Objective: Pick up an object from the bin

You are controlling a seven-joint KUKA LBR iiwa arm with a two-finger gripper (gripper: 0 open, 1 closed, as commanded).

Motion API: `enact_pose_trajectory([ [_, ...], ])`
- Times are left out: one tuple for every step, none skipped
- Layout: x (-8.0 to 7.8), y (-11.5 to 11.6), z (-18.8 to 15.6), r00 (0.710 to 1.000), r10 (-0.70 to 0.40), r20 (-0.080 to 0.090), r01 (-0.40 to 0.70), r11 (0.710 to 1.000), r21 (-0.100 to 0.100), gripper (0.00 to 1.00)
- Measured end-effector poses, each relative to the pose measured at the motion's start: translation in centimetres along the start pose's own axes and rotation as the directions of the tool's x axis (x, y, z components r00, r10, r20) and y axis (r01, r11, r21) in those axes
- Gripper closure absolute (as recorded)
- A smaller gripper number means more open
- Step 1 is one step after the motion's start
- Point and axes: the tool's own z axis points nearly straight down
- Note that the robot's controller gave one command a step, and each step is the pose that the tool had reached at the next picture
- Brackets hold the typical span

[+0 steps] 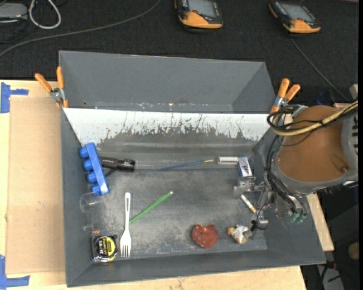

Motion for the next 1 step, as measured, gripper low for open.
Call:
enact_pose_trajectory([
  [-0.18, 0.02, -0.4, 1.0, -0.003, 0.008, 0.003, 1.0, 0.001, 0.0],
])
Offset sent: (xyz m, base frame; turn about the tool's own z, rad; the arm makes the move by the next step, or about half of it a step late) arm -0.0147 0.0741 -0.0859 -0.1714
